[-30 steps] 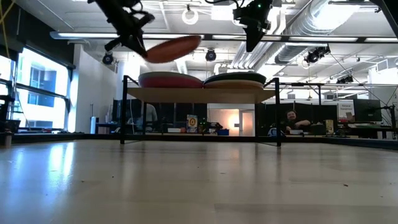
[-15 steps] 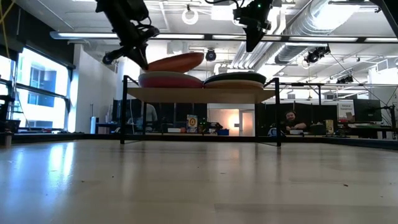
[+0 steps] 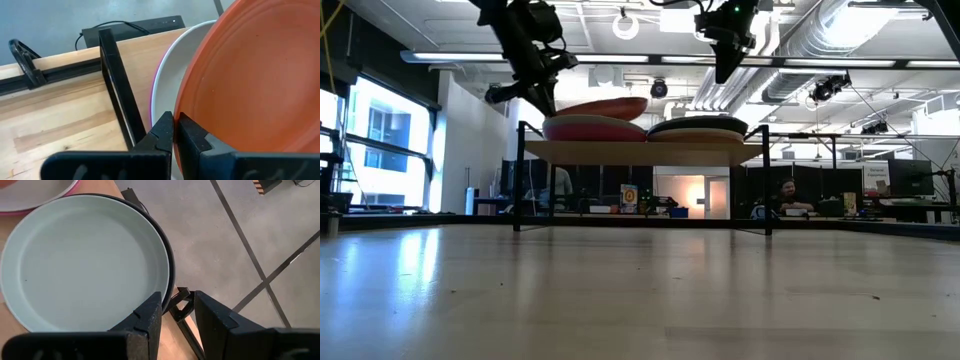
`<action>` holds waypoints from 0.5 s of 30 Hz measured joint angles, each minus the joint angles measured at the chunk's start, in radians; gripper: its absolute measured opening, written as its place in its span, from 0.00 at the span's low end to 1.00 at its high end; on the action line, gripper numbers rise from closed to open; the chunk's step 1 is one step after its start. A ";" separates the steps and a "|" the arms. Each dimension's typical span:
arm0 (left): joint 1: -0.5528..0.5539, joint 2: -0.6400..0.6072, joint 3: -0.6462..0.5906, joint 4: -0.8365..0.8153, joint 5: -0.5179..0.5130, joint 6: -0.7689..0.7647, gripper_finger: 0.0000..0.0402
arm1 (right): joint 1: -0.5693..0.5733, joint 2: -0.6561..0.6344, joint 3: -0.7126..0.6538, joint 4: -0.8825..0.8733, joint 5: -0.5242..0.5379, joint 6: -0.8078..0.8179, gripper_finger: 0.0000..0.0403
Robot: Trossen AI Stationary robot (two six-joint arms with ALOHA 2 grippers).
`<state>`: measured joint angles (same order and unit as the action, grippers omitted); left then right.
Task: Place and stack plates onto a shelf
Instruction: Stack the orange plate on top of the gray plate on the shelf
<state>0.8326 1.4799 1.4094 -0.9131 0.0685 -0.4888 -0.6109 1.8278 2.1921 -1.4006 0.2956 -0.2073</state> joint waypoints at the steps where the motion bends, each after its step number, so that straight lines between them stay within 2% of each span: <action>1: 0.000 0.000 0.000 -0.001 -0.001 0.000 0.00 | 0.000 0.000 0.000 0.000 -0.006 0.000 0.24; 6: 0.000 0.000 0.000 -0.010 -0.004 0.000 0.01 | 0.000 0.000 0.000 0.000 -0.017 0.000 0.24; 15: 0.000 0.000 0.000 -0.033 -0.006 -0.005 0.10 | 0.000 0.000 0.000 -0.001 -0.016 -0.003 0.24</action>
<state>0.8326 1.4799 1.4094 -0.9461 0.0620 -0.4938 -0.6109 1.8278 2.1921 -1.4014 0.2798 -0.2100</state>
